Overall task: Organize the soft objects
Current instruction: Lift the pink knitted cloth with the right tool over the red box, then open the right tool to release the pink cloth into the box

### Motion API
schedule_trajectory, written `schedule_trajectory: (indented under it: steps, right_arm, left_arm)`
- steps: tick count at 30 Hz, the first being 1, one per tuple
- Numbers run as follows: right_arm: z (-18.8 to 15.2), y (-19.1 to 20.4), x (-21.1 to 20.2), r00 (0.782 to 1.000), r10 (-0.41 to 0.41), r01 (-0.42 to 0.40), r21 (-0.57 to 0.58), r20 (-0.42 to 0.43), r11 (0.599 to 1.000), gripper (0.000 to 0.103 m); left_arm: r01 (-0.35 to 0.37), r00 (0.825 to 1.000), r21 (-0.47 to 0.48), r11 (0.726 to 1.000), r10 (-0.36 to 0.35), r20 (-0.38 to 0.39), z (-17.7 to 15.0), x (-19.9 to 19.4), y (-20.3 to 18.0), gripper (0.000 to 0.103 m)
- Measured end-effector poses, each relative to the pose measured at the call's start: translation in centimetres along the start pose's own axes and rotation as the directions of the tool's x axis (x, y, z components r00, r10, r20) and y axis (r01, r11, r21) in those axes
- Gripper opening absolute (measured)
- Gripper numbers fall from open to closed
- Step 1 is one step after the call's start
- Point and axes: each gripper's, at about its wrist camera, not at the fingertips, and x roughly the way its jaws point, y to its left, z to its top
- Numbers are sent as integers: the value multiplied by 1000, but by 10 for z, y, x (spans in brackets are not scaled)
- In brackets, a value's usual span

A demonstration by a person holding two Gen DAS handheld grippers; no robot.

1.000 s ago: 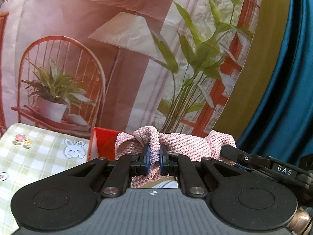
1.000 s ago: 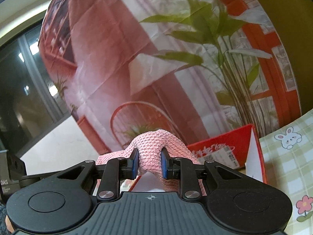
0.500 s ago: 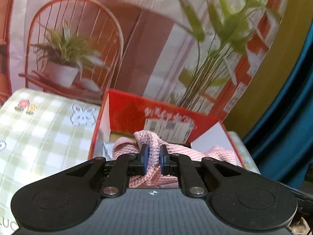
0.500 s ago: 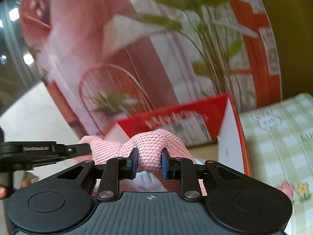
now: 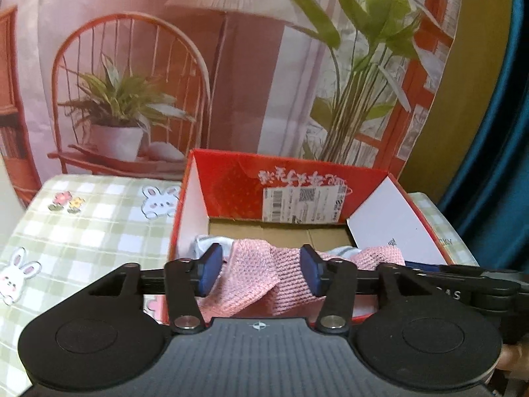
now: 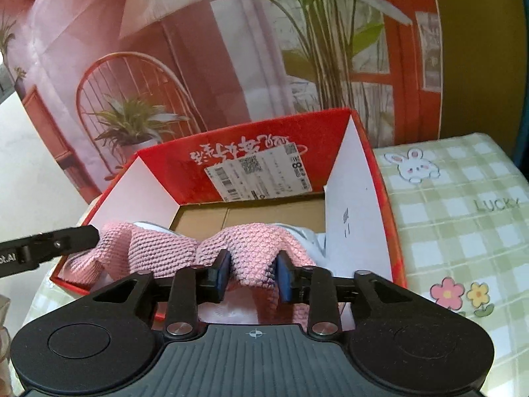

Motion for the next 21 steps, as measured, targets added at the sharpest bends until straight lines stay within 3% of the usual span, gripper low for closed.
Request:
schedule_trajectory:
  steps: [2, 6, 12, 21]
  right_arm:
    - [1, 4, -9, 999, -9, 10, -34, 32, 999, 34]
    - [2, 11, -30, 996, -5, 13, -89, 91, 996, 53]
    - [-6, 23, -66, 988, 35, -9, -166, 152, 986, 54]
    - [-56, 37, -113, 978, 101, -62, -209, 183, 976, 54]
  left_arm:
    - [-14, 1000, 7, 1000, 14, 14, 2, -8, 0, 62]
    - [-25, 999, 27, 999, 24, 29, 1, -24, 0, 62]
    - [-46, 998, 26, 999, 45, 34, -13, -55, 1, 62]
    - [-56, 997, 81, 995, 52, 52, -54, -98, -12, 62]
